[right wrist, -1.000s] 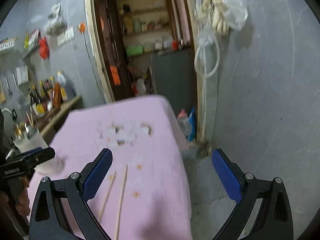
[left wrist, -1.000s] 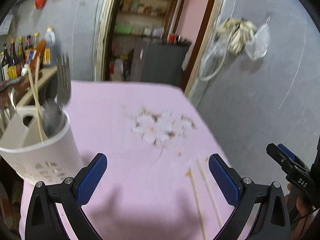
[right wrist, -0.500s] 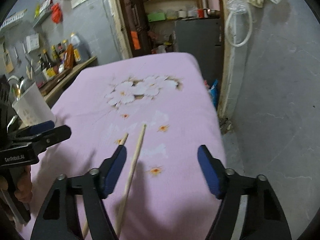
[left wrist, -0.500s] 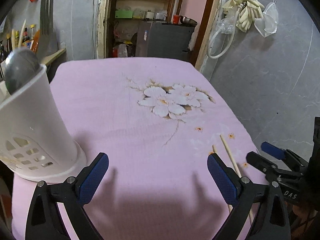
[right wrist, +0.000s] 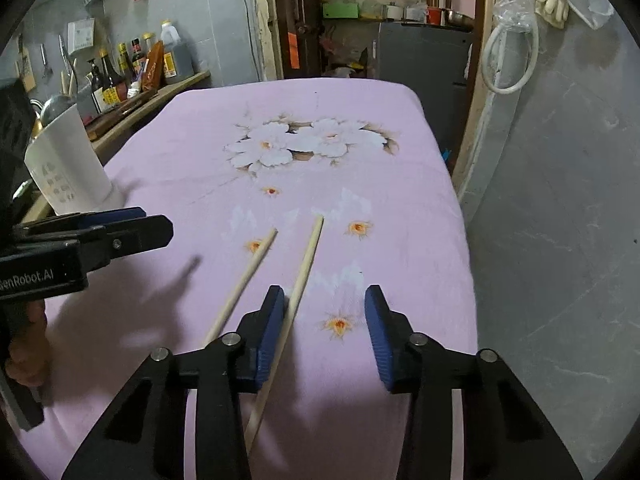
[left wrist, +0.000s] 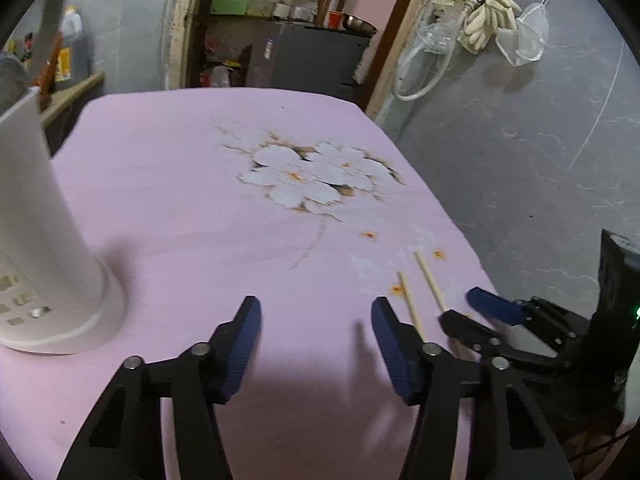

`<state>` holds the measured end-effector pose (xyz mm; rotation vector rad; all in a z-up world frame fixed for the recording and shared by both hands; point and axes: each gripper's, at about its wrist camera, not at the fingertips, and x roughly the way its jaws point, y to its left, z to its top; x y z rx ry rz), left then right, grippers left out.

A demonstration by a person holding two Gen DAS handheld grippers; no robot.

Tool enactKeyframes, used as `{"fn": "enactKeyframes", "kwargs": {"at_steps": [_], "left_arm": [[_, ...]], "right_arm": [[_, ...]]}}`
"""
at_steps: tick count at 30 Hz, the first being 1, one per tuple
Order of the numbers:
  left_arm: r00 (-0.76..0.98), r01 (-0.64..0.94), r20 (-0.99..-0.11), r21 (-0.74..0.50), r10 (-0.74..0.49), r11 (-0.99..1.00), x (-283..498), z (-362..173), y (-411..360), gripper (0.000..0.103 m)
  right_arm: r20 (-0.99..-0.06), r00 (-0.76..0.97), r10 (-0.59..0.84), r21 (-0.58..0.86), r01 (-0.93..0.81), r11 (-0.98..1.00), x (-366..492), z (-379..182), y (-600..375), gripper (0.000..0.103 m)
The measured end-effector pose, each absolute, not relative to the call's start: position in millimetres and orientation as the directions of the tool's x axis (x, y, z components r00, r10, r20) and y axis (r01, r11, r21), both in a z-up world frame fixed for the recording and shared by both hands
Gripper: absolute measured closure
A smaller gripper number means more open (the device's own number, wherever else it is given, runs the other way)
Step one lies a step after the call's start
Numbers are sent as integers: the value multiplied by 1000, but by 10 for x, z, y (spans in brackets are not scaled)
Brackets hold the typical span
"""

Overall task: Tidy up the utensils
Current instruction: 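Grasp a chopstick with the left gripper while the right gripper grasps another chopstick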

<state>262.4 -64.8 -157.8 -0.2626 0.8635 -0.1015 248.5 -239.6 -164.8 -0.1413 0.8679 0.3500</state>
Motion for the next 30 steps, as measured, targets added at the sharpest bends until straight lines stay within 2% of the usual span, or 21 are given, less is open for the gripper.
{"fn": "enactKeyframes", "kwargs": {"at_steps": [10,14,20,22,24,30], "left_arm": [[580,94,-754,-316,-310,944,2783,-1647,-971,69],[536,151,-771,-312,-343,938,2841,-1692,-1139,76],[491,197,-801,-282,-343,939,2918,-1722,-1311,77],[490,201,-809,-259,-326,945,2930,-1717,-1342,80],[492,202,-816,-232,-303,952,2952,-1716,-1351,90],[483,161,-818,-266,-311,950,2950,-1707,-1265,95]], "right_arm": [[-759,607,236,37,-322,946,2413,-1592,-2625,87],[-752,611,247,66,-303,951,2412,-1590,-2741,88],[-742,600,299,155,-281,947,2448,-1628,-2991,88],[-741,596,309,168,-281,945,2474,-1632,-3026,88],[-736,593,325,189,-281,941,2504,-1632,-3026,88],[-730,570,377,241,-302,922,2693,-1654,-2911,88]]}}
